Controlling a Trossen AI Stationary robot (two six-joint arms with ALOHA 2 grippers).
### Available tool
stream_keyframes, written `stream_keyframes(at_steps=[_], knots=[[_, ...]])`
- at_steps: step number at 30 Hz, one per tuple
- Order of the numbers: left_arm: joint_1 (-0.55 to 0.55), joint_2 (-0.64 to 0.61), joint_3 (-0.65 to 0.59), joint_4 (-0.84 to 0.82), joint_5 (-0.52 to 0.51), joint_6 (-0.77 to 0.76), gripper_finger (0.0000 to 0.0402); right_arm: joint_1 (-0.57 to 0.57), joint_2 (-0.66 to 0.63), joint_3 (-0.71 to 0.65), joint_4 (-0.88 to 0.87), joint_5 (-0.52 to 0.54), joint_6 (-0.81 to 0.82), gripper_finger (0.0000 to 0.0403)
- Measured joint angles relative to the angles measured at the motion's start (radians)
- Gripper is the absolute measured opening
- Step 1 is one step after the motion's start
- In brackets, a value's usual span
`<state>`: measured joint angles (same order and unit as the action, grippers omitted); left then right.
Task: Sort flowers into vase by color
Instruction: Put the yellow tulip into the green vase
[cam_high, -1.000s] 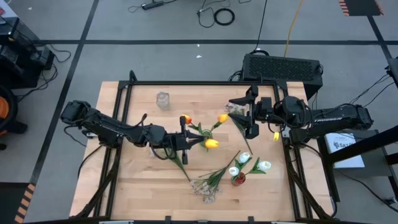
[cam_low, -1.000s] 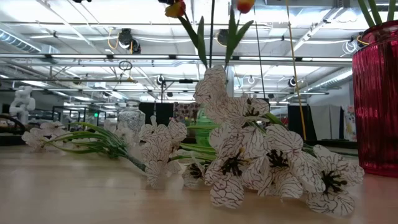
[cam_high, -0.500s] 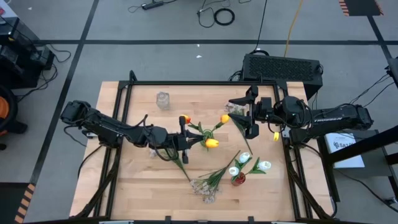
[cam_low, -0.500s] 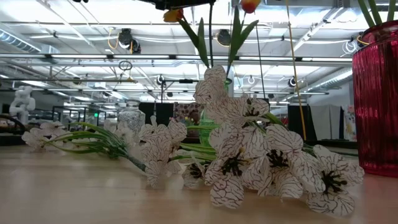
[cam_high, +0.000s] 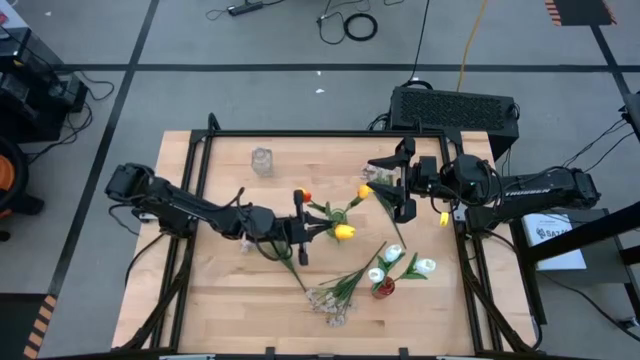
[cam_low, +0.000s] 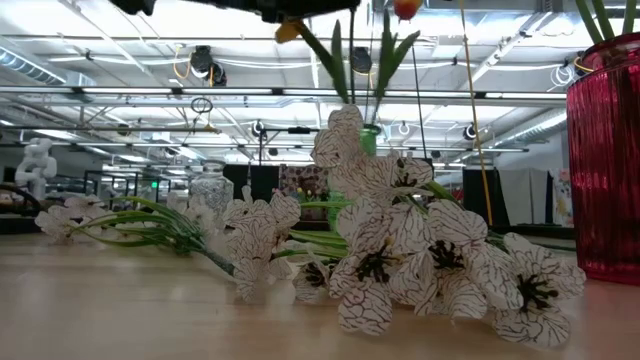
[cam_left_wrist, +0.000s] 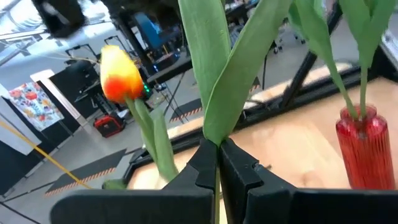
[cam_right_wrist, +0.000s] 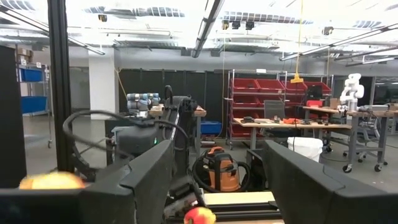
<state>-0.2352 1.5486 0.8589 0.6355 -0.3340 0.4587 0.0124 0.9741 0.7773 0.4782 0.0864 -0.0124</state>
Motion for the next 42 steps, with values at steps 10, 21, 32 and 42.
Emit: stream_keyframes(at_steps=[10, 21, 32, 42], knots=[[0.0, 0.033, 0.0, 0.062, -0.008, 0.024, 0.0007, 0.0, 0.0, 0.0, -0.002, 0.0, -0.003, 0.024], [0.001, 0.017, 0.035, 0.063, 0.002, 0.026, 0.0007, 0.0, 0.0, 0.0, -0.009, 0.024, -0.003, 0.024], [0.051, 0.017, 0.035, 0.11, 0.104, 0.0, 0.0007, 0.0, 0.0, 0.0, -0.009, 0.026, -0.007, 0.024], [0.073, 0.065, 0.043, 0.173, 0.189, -0.032, 0.0007, 0.0, 0.0, 0.0, -0.009, 0.026, -0.007, 0.024]])
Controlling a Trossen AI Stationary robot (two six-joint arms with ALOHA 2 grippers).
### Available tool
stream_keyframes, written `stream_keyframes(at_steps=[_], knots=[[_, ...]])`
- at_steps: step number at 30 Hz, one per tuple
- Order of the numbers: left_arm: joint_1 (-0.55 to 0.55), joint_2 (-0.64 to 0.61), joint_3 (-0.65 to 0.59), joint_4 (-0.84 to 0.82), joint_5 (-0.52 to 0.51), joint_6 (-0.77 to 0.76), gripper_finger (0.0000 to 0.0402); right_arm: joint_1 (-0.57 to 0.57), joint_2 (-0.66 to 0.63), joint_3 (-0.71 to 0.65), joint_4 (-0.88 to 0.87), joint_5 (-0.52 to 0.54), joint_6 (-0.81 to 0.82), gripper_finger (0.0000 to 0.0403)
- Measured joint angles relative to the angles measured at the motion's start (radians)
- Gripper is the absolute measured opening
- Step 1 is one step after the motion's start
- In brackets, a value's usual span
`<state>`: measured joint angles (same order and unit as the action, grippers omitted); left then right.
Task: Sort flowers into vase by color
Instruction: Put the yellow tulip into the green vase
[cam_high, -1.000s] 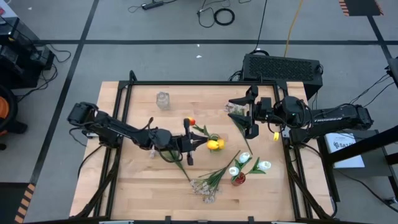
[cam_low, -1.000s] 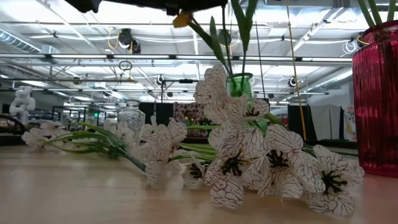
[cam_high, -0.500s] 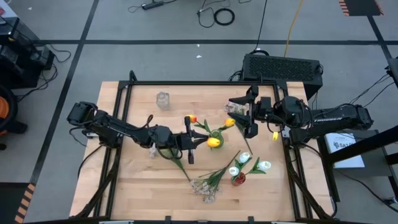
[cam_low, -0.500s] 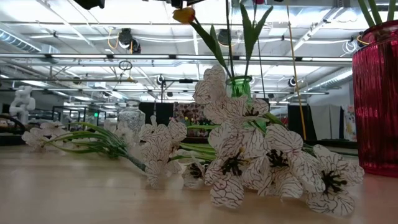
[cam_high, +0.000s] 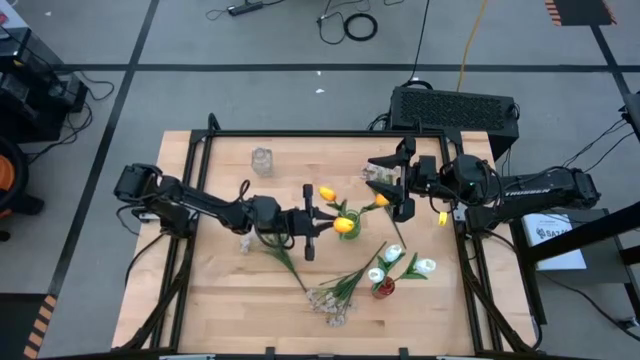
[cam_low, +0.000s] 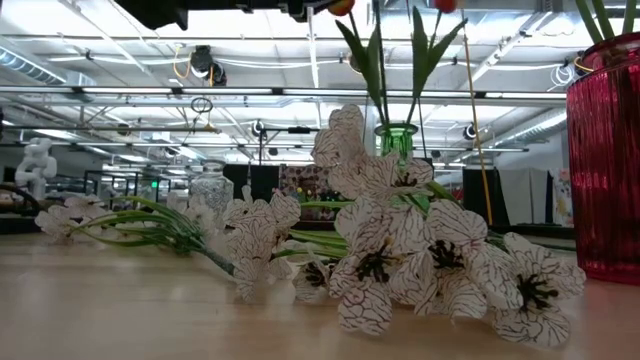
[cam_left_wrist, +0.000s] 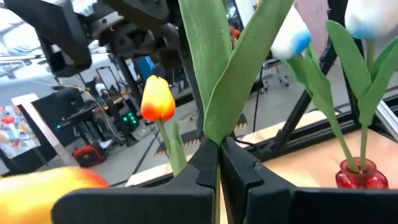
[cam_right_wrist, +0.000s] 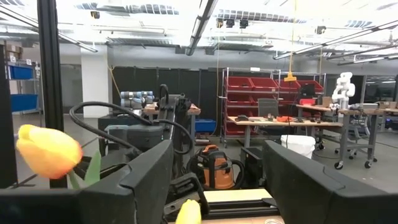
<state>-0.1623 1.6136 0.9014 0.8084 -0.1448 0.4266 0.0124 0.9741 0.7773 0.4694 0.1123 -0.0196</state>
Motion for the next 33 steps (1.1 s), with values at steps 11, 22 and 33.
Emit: stream_keyframes(at_steps=[11, 22, 33], knots=[[-0.001, 0.088, 0.096, -0.064, 0.003, 0.006, 0.0007, 0.0, 0.0, 0.0, -0.001, 0.0, 0.0, 0.024], [-0.001, 0.098, 0.1, -0.112, -0.016, 0.008, 0.0007, 0.0, 0.0, 0.0, -0.003, -0.003, 0.0, 0.024], [-0.001, 0.12, 0.099, -0.118, -0.062, 0.027, 0.0075, 0.0, 0.0, 0.0, -0.003, -0.003, 0.0, 0.024]])
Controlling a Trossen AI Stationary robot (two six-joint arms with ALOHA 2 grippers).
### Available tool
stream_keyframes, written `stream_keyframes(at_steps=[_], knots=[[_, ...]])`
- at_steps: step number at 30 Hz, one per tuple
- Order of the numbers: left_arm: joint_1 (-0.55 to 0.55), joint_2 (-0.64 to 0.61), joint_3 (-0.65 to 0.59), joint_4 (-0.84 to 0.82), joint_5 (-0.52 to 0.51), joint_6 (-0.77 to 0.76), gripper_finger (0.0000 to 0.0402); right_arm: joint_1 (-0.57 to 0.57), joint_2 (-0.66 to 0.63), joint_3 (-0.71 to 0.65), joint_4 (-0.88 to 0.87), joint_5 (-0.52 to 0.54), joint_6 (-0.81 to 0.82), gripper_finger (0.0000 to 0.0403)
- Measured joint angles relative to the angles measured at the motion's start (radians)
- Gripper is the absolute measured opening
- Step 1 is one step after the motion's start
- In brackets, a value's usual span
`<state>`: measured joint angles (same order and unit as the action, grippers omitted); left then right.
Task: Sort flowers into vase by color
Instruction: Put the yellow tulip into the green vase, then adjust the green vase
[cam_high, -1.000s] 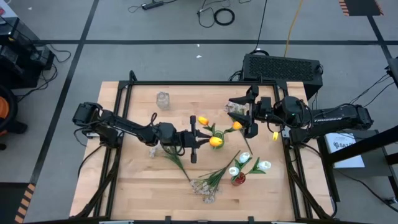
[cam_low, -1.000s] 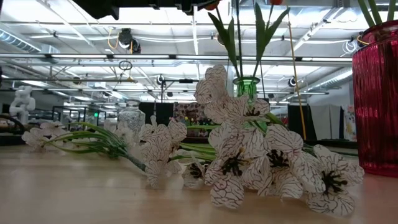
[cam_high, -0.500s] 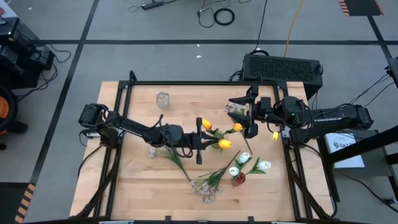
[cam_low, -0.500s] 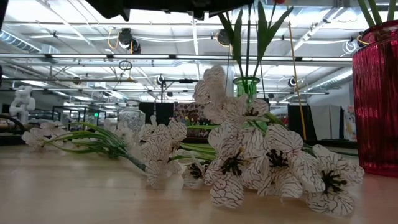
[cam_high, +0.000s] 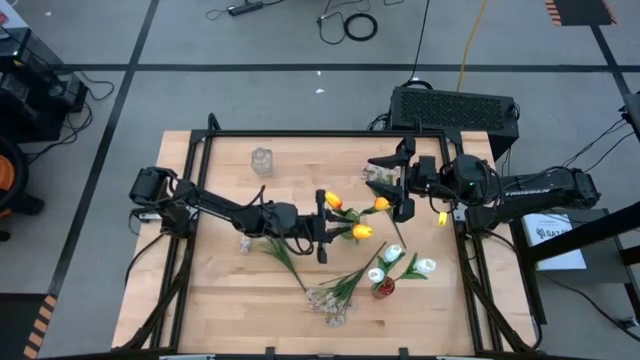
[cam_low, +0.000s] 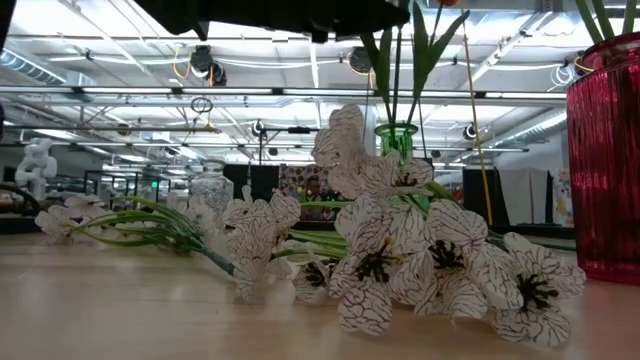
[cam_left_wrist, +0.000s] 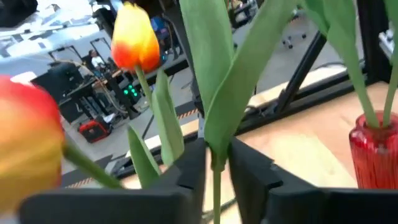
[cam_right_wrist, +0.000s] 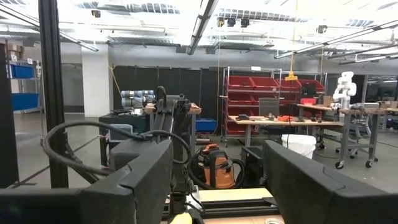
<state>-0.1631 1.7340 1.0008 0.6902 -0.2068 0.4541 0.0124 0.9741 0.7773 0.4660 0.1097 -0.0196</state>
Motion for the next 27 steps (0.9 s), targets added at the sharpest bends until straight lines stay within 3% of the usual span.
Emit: stream_keyframes(at_steps=[5, 10, 22, 27], knots=[[-0.005, 0.0, 0.0, 0.004, -0.007, 0.0, 0.0146, 0.0, 0.0, 0.0, 0.0, 0.0, 0.0, 0.024], [-0.023, -0.004, 0.0, -0.001, -0.011, -0.002, 0.018, 0.0, 0.0, 0.0, -0.001, 0.0, 0.0, 0.024], [-0.085, -0.034, 0.0, -0.075, -0.101, 0.005, 0.0187, 0.0, 0.0, 0.0, -0.001, -0.001, 0.0, 0.024], [-0.109, -0.094, 0.0, -0.246, -0.139, -0.033, 0.0187, 0.0, 0.0, 0.0, -0.001, -0.001, 0.0, 0.024]])
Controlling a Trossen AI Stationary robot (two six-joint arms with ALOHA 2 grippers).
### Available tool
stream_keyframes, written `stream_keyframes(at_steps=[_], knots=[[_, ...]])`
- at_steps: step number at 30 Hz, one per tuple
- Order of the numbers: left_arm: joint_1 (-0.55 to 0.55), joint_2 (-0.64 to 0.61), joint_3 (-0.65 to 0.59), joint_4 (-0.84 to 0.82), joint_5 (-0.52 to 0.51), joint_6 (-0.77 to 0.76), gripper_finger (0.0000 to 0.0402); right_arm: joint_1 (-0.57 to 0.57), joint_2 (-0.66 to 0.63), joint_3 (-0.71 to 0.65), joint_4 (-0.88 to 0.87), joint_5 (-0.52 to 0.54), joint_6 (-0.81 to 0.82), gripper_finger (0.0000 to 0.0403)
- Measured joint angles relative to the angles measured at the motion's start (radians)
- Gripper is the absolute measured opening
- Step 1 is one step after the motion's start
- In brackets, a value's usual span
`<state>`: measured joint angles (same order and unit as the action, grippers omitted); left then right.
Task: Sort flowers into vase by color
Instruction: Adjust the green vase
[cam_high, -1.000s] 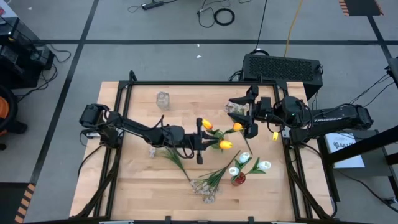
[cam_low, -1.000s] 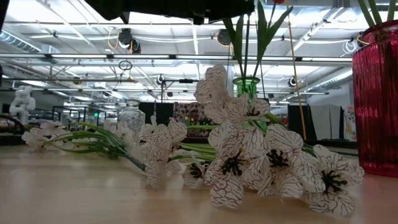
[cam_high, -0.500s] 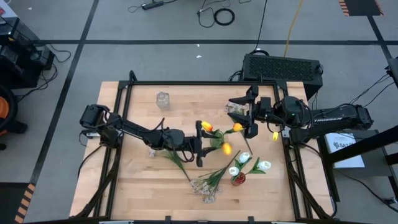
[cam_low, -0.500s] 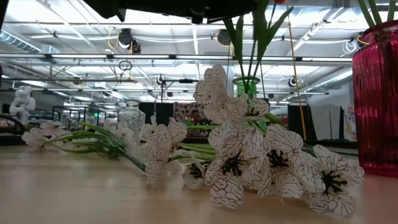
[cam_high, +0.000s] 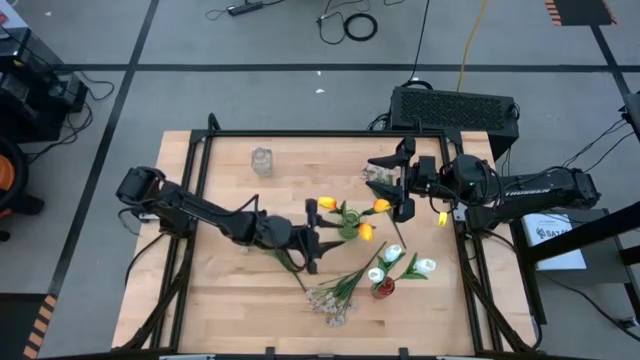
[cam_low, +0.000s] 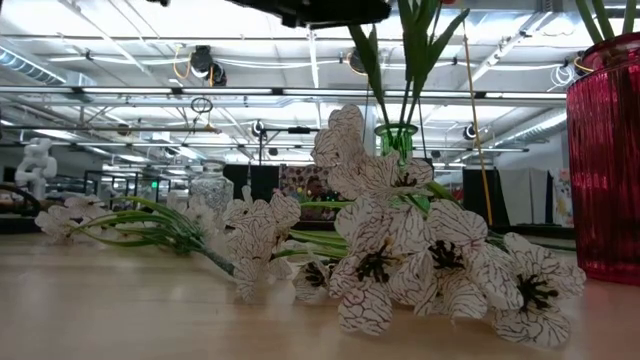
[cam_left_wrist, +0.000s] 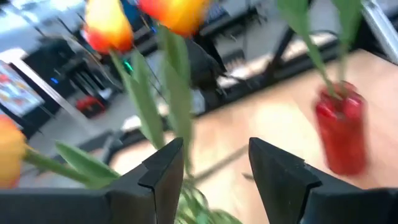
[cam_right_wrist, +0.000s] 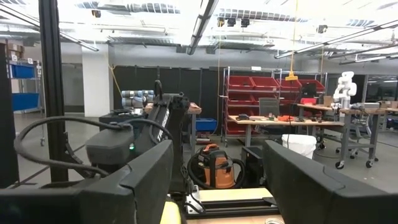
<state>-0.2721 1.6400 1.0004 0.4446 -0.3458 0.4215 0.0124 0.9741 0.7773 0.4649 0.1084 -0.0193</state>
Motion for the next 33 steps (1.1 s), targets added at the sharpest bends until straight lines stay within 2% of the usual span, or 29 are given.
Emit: stream_keyframes(at_steps=[3, 10, 14, 19, 23, 25, 27, 30, 33], knots=[[-0.021, -0.035, 0.0, -0.104, 0.001, -0.064, 0.0187, 0.0, 0.0, 0.0, -0.001, 0.0, 0.0, 0.024], [-0.068, -0.052, -0.001, -0.227, 0.005, -0.176, 0.0187, 0.0, -0.002, 0.0, -0.001, -0.002, -0.004, 0.024], [-0.054, -0.052, -0.062, -0.231, -0.012, -0.269, 0.0187, 0.006, -0.016, 0.0, -0.039, -0.009, -0.06, 0.0233], [-0.011, -0.05, -0.2, -0.049, -0.084, -0.389, 0.0187, 0.009, -0.057, 0.0, -0.082, -0.009, -0.078, 0.0195], [0.021, -0.034, -0.308, 0.193, -0.076, -0.428, 0.0187, 0.009, -0.094, 0.0, -0.114, -0.009, -0.074, 0.0168], [0.039, -0.024, -0.327, 0.249, -0.045, -0.44, 0.0192, 0.009, -0.11, 0.0, -0.141, -0.009, -0.074, 0.0159], [0.061, -0.006, -0.336, 0.266, -0.019, -0.445, 0.0208, 0.009, -0.121, 0.0, -0.153, -0.009, -0.075, 0.0153], [0.088, 0.034, -0.332, 0.325, 0.023, -0.469, 0.0252, 0.009, -0.13, 0.0, -0.167, -0.009, -0.073, 0.0149], [0.105, 0.088, -0.325, 0.409, 0.007, -0.471, 0.0303, 0.009, -0.132, 0.0, -0.169, -0.009, -0.072, 0.0149]])
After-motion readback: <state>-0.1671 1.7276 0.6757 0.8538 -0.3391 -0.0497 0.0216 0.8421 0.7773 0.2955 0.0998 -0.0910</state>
